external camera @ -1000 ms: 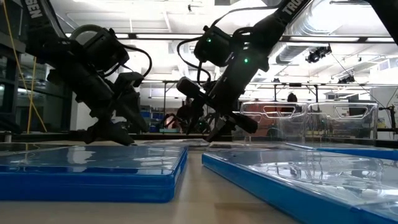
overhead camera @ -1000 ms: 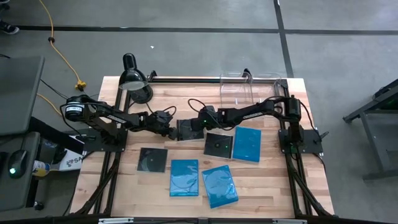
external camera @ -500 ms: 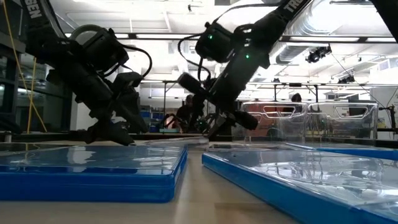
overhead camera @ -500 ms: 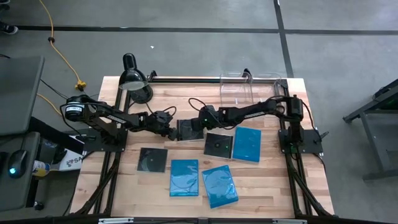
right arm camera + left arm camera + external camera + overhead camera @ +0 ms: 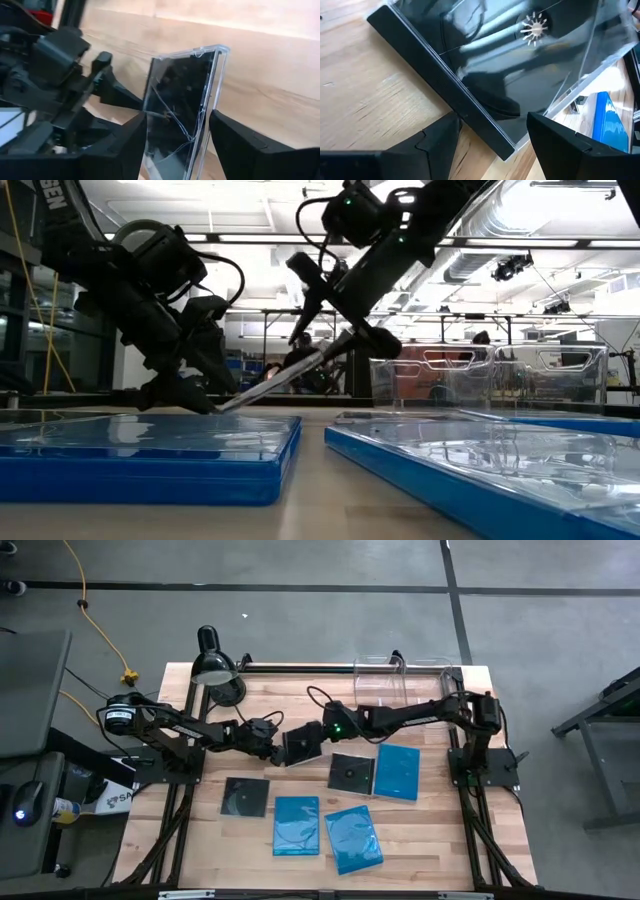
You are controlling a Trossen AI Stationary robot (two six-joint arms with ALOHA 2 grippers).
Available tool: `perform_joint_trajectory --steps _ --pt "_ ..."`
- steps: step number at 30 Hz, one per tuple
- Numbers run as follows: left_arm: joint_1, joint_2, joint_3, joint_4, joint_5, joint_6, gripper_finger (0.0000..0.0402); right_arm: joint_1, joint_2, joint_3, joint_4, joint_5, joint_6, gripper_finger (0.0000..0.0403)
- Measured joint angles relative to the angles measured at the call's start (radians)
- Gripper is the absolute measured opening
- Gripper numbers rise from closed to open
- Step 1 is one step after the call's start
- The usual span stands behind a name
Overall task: Pick & place jewel cases by type
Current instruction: Put the top black CD case into the right transparent bin
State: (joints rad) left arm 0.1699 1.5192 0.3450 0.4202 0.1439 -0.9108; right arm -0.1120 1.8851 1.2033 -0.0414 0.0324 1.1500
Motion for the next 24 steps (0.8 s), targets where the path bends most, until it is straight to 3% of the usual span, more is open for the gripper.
perform_joint_trajectory --steps 24 --pt "0.000 0.000 0.000 0.005 -0.002 0.015 0.0236 0.008 0.002 0.000 0.142 -0.040 -0.002 0.0199"
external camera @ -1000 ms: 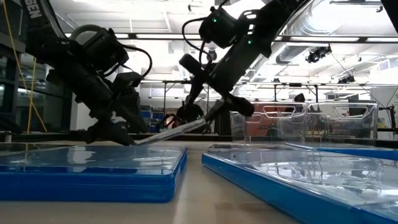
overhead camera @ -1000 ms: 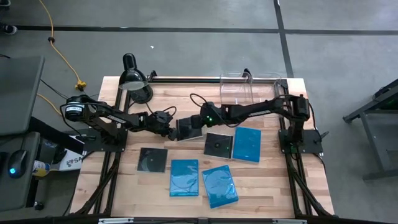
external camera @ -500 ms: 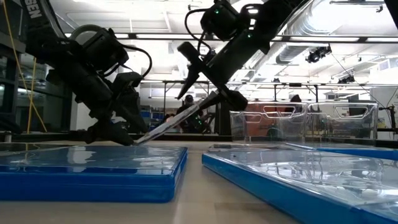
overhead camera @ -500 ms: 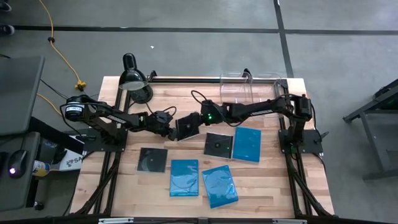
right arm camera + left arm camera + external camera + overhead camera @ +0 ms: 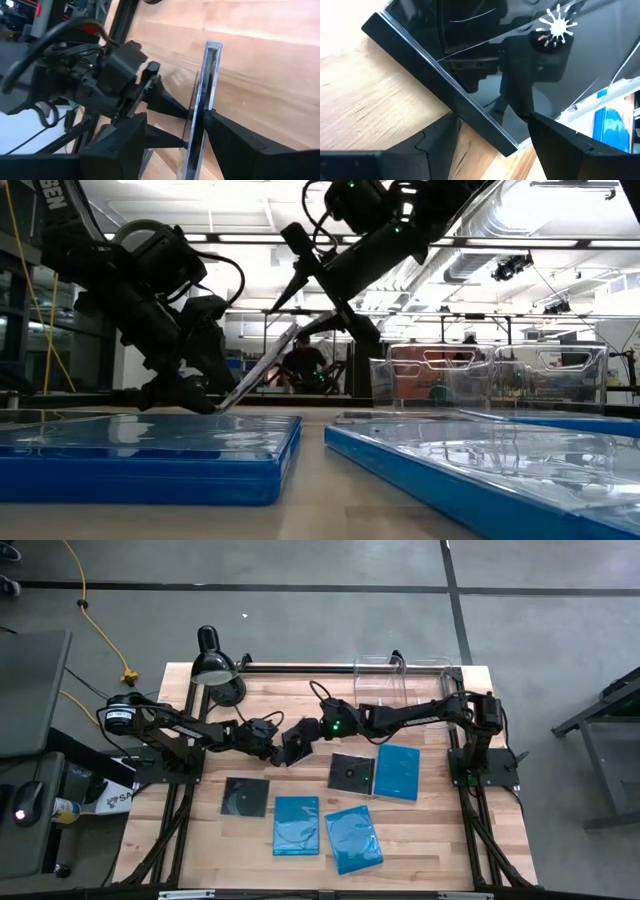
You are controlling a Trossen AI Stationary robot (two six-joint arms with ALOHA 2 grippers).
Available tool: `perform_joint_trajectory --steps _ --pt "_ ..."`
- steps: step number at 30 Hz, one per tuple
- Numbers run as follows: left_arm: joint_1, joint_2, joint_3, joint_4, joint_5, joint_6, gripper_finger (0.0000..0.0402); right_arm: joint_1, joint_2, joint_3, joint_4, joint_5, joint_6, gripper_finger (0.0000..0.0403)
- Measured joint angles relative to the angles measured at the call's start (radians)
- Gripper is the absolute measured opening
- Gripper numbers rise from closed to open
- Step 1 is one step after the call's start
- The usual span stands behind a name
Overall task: Pick & place jewel cases by type
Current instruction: Put the top black CD case into the right transparent bin
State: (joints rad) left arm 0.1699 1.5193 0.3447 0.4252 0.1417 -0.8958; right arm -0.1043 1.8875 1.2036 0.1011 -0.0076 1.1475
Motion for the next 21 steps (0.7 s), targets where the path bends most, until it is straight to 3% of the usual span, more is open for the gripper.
perform_joint_trajectory --steps 17,21 --pt "0.000 0.002 -0.002 0.040 -0.003 0.001 0.0236 0.000 0.002 -0.002 0.031 -0.008 -0.012 0.0199" --pt "-0.001 0.006 0.002 0.063 -0.005 0.010 0.0236 0.006 0.010 -0.004 0.038 -0.080 -0.008 0.0199"
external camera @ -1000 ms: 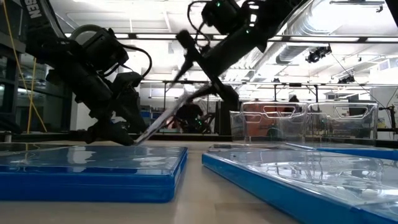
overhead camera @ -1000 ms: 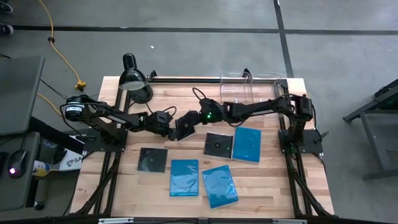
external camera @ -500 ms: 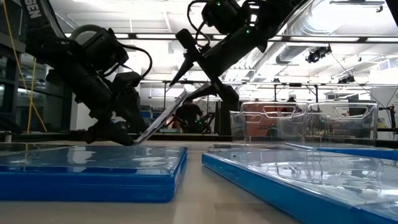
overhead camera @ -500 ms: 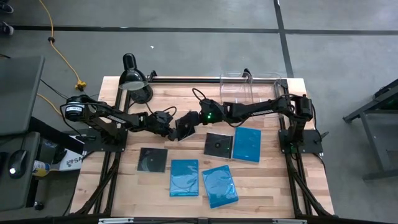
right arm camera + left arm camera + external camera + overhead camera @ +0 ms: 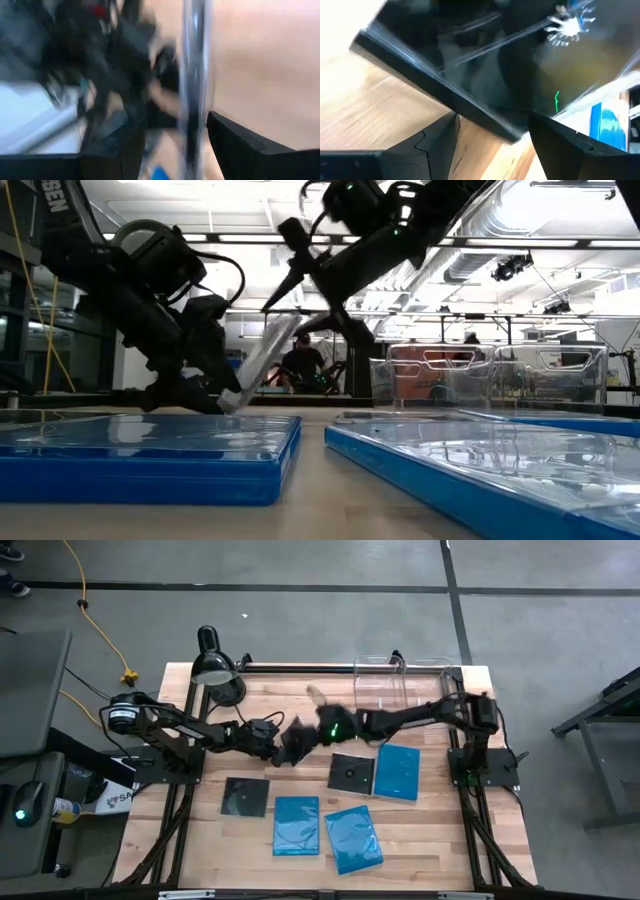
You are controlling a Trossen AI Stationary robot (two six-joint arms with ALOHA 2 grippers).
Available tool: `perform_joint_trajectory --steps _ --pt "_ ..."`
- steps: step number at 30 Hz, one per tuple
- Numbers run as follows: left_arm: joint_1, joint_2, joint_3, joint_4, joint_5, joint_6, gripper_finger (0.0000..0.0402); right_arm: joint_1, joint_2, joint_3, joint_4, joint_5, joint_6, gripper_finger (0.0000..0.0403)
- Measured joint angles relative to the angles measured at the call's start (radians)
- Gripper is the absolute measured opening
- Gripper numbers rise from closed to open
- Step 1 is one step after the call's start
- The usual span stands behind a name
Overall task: Pick & place jewel cases by type
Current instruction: Put the top black CD case into the right transparent bin
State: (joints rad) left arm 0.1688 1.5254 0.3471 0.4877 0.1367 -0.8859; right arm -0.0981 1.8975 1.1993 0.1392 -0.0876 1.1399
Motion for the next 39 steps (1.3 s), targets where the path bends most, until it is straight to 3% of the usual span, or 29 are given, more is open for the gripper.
perform_joint_trajectory --steps 14,18,39 --pt "0.000 -0.001 -0.001 0.028 -0.001 -0.001 0.0236 0.029 0.026 -0.001 -0.033 0.041 0.022 0.0199" --pt "0.000 -0.002 -0.001 0.027 0.003 0.000 0.0236 0.029 0.027 -0.001 -0.045 0.099 0.023 0.0195" --pt "0.001 -0.003 -0.001 0.026 0.012 0.045 0.0236 0.014 0.027 -0.001 -0.045 0.141 -0.020 0.0056"
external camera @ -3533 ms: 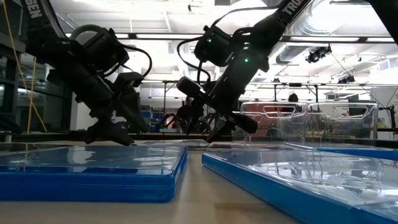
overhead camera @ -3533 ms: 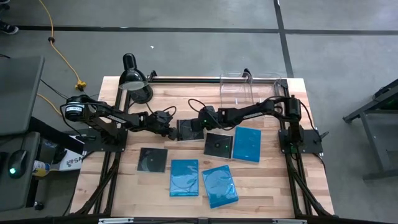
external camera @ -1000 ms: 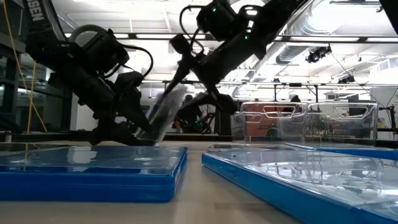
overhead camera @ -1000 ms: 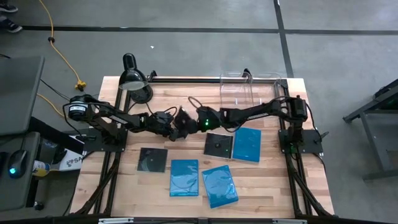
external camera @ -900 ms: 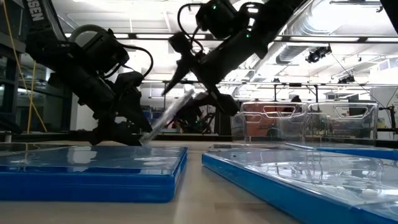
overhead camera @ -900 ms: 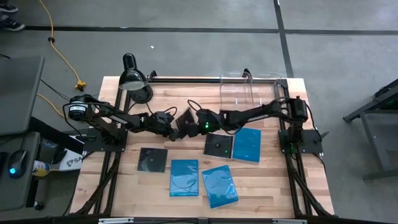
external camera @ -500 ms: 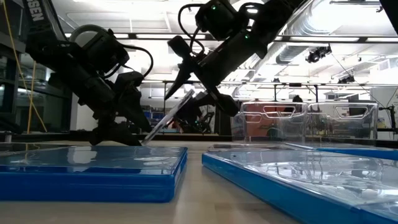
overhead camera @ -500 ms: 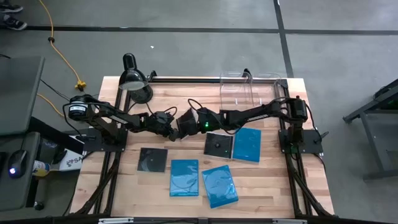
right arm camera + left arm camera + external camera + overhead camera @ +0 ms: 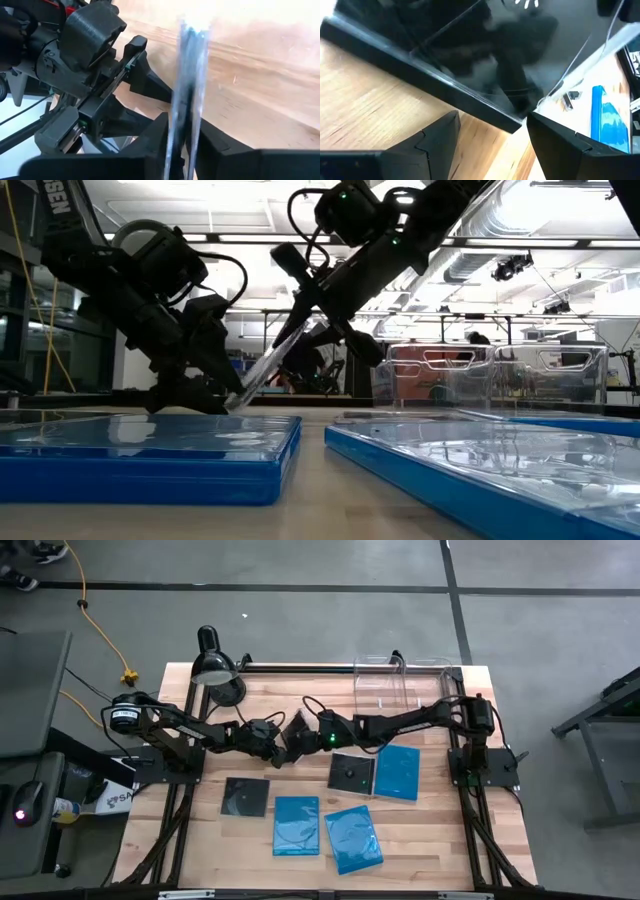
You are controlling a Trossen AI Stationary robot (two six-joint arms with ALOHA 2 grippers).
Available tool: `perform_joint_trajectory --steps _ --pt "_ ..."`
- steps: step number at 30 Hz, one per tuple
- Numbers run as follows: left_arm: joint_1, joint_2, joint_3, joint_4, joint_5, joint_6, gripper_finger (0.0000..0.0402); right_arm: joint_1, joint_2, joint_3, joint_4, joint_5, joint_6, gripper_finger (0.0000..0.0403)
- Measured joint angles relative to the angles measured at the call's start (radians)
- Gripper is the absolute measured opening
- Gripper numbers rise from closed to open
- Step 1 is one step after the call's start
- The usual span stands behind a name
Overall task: Pick & place jewel cases by type
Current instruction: Put the top black CD case into the right transparent bin
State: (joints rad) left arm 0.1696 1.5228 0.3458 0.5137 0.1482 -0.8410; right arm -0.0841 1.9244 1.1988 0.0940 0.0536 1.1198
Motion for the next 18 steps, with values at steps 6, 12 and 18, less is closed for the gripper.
perform_joint_trajectory --steps 6,12,18 --pt "0.000 0.000 0.000 -0.001 -0.004 0.078 0.0236 -0.001 -0.002 0.000 -0.002 0.001 -0.034 0.0028" --pt "0.000 0.000 -0.001 -0.004 -0.005 0.209 0.0236 -0.001 -0.002 0.000 -0.003 0.001 -0.062 0.0015" --pt "0.000 0.000 -0.002 -0.001 -0.005 0.272 0.0236 -0.001 -0.004 0.000 -0.003 -0.020 -0.076 0.0016"
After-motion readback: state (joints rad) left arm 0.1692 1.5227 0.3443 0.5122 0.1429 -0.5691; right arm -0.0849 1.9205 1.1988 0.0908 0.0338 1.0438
